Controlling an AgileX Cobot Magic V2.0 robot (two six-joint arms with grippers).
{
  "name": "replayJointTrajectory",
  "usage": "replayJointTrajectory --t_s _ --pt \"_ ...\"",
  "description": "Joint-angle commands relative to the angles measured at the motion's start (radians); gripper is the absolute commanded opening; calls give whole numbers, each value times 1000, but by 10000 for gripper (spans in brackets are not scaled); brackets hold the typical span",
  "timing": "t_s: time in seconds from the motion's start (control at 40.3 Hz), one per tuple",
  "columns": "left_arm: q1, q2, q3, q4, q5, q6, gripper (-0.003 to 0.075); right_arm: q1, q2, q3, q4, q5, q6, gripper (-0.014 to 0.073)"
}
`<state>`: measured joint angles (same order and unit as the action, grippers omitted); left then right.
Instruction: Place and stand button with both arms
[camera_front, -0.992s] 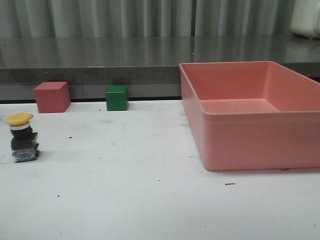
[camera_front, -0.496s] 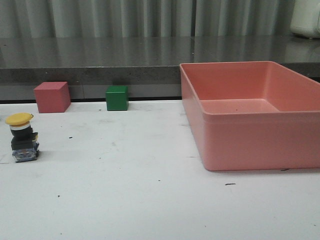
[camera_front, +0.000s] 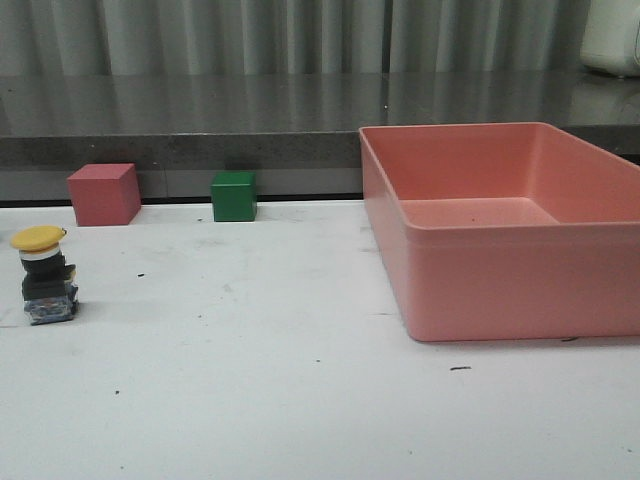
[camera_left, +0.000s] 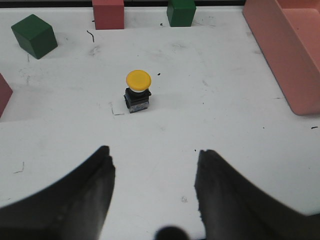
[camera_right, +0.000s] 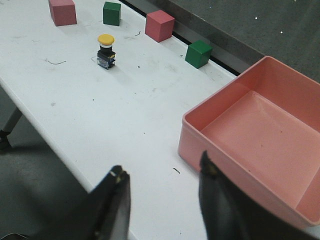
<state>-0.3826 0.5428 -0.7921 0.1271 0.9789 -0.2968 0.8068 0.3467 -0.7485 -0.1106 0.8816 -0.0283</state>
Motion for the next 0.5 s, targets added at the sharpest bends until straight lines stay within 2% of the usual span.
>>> replayJointTrajectory --t_s 0.0,0.174,0.471 --pt "-8 3 -31 13 -57 -10 191 -4 10 -21 -17 -58 -11 170" --pt "-8 3 -31 44 -57 -8 -17 -4 10 -21 -17 -51 -11 -71" --pt "-8 3 -31 65 -60 -6 -20 -4 10 -21 21 2 -10 -68"
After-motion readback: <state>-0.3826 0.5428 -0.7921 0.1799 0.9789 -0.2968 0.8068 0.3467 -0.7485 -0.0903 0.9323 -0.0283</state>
